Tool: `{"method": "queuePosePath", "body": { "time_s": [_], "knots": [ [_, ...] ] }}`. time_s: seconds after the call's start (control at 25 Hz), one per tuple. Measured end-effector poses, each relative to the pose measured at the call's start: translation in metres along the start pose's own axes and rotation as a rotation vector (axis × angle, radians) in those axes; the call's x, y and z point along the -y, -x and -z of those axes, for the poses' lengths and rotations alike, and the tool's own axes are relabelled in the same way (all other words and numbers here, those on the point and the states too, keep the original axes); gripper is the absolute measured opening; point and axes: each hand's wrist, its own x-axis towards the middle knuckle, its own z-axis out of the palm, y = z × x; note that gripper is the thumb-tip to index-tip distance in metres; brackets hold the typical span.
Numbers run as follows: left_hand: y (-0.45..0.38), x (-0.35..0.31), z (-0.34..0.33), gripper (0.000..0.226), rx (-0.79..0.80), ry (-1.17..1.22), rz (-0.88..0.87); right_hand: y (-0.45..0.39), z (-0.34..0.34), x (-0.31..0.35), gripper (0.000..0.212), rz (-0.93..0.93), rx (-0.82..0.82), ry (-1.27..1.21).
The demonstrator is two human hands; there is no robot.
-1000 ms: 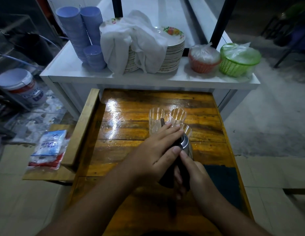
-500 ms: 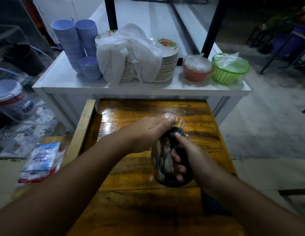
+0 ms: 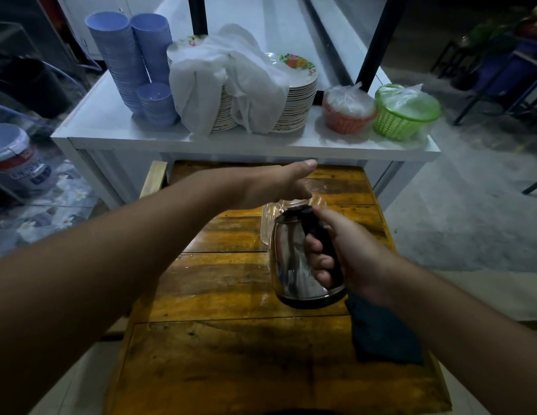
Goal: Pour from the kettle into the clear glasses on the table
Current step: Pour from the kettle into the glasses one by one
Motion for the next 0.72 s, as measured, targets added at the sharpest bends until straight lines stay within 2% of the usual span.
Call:
{"method": "queuePosePath", "body": {
  "time_s": [0.24, 0.56, 0.72],
  "knots": [
    [-0.010, 0.000, 0.003, 0.100, 0.011, -0.024, 0.016, -0.002, -0.002, 0.011, 0.062, -0.046, -0.008, -0.070],
    [-0.009, 0.001, 0.002, 0.094, 0.017, -0.046, -0.004, -0.003, -0.001, 0.023, 0.063, -0.106, 0.015, -0.094],
    [-0.009, 0.002, 0.001, 0.101, 0.004, -0.022, 0.007, -0.005, -0.002, 0.026, 0.065, -0.122, 0.023, -0.113]
  ]
}}
